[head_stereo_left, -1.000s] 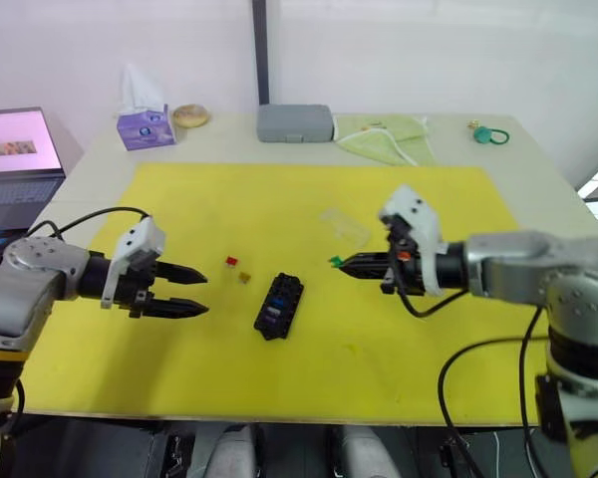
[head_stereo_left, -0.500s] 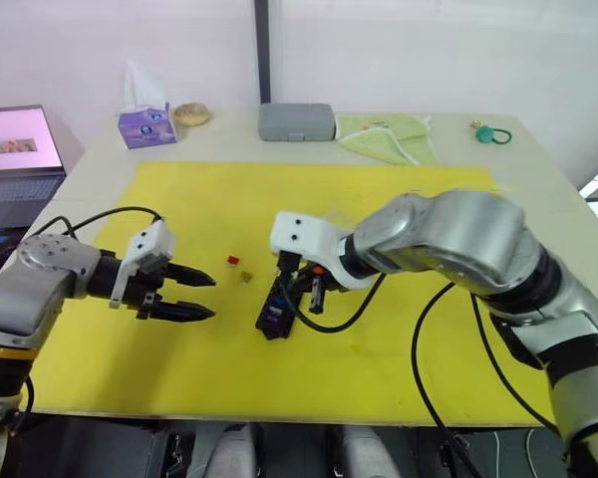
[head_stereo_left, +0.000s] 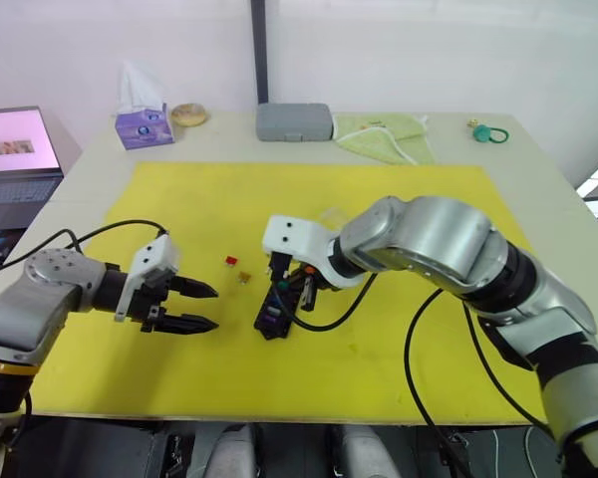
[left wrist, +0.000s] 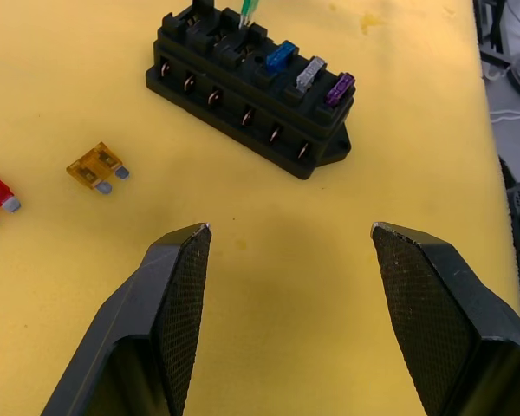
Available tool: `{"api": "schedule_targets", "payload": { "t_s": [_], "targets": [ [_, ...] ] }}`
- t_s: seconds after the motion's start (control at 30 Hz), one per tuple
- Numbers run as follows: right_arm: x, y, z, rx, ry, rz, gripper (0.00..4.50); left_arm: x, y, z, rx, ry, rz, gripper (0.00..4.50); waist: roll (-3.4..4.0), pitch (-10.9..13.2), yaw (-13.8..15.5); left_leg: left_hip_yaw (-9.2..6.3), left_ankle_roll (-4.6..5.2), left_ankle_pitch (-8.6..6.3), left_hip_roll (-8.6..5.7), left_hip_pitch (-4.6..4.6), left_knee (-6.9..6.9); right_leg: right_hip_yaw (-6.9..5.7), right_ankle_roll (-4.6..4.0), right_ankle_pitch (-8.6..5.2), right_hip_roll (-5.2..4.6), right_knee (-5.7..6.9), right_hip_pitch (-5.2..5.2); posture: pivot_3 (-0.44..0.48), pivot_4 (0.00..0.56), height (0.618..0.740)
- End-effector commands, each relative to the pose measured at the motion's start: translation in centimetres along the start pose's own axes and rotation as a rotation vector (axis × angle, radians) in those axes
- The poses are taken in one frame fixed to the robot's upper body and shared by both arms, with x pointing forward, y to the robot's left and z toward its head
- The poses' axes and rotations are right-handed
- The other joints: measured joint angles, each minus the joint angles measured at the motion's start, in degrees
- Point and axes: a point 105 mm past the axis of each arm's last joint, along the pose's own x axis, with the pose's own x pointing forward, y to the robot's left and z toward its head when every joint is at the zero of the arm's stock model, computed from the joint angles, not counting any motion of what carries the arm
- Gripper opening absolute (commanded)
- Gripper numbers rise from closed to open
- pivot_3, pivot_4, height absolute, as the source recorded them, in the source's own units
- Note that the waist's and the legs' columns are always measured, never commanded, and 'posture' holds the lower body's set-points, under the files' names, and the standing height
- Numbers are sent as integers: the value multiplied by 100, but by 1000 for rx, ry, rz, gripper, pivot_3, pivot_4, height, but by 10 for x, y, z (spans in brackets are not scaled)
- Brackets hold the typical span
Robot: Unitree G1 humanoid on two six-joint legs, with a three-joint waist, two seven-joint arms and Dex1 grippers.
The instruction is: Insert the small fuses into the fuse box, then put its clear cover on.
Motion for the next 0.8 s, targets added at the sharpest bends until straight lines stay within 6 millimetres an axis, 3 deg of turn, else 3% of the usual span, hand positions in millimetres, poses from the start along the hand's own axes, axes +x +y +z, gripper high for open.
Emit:
{"api": "schedule_targets", "payload": {
  "t_s": [0.03,0.8],
  "targets": [
    [-3,1,6,-11,-24,0,30,-4,-2,9,35,-26,10,3119,0,0,5,0,0,0,0,0,0,-1,0,0,0,0,0,0,150,737],
    [12,0,-10,21,30,34,30,-2,-4,7,15,-41,26,3119,0,0,7,0,0,0,0,0,0,-1,0,0,-1,0,0,0,150,737]
  ]
}}
